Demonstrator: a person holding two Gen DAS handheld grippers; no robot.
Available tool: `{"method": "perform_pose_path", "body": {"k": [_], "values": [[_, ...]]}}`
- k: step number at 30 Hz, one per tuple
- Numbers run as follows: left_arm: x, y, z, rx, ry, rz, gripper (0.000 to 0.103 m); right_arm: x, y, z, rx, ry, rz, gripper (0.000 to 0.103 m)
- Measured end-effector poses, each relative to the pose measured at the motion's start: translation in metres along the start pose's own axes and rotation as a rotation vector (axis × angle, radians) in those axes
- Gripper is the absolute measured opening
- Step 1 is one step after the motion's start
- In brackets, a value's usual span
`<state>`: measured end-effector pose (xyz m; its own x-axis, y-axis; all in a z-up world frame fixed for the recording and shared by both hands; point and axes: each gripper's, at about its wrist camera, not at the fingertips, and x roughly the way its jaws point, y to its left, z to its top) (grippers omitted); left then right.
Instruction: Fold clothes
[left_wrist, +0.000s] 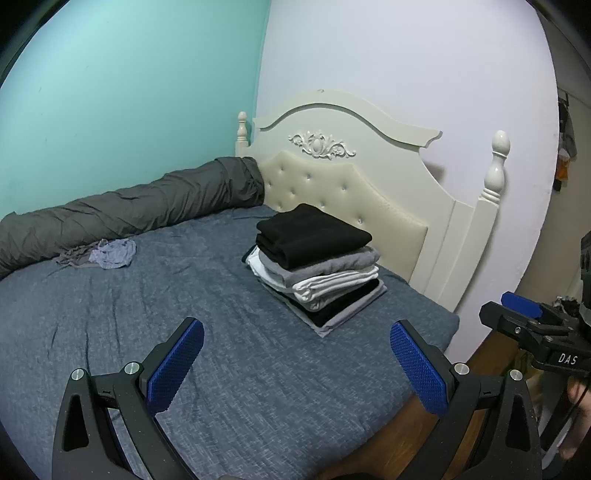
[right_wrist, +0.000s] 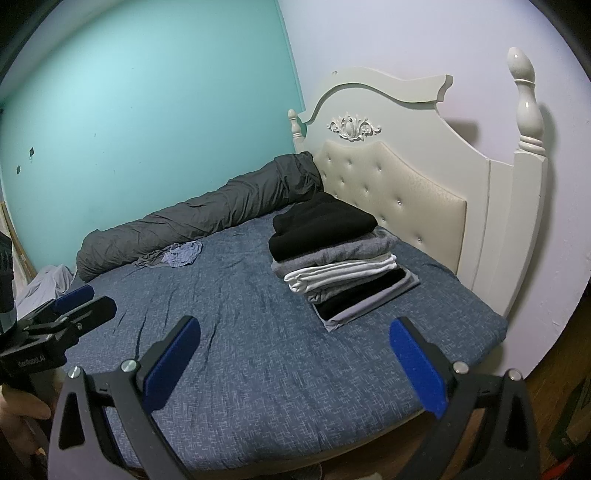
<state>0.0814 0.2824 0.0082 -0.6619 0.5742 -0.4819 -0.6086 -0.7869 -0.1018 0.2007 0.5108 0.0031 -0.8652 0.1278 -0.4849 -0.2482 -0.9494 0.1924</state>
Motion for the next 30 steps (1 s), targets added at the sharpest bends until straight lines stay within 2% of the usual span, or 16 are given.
{"method": "perform_pose_path", "body": {"k": [30], "values": [[0.0005,0.0058,-0.0025,-0.008,-0.005,0.005,0.103,0.0041,0.0014,-0.0006,0.005,0.010,0.008,0.103]]}}
